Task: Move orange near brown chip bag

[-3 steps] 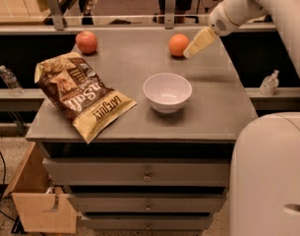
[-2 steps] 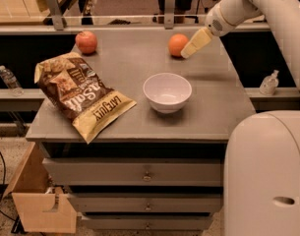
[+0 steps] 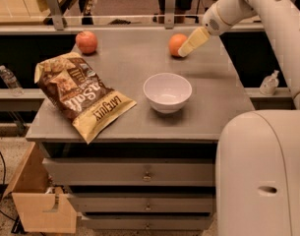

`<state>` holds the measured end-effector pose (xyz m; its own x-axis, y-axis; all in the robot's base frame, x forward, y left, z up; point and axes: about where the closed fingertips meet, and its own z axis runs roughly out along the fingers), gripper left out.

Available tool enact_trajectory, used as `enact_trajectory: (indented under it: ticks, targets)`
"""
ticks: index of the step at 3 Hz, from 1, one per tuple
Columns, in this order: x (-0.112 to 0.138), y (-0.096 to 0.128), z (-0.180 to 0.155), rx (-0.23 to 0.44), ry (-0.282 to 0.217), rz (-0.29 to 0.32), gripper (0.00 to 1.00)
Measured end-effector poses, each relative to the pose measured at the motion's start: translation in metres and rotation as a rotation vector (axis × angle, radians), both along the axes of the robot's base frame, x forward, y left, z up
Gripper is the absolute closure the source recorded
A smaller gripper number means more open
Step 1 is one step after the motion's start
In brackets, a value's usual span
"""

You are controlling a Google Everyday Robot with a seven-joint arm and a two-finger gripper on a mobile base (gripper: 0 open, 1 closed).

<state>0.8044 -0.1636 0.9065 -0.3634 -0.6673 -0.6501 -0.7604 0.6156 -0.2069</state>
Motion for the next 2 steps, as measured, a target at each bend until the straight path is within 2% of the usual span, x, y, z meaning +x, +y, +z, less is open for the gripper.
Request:
enact_trajectory:
  ticks: [1,2]
  targets:
    - [0.0063,0.016,-0.0142,0.013,0.013,0.051,0.0]
    - [0.0123,0.0201,-0.0233,0.012,0.016,0.061,0.0]
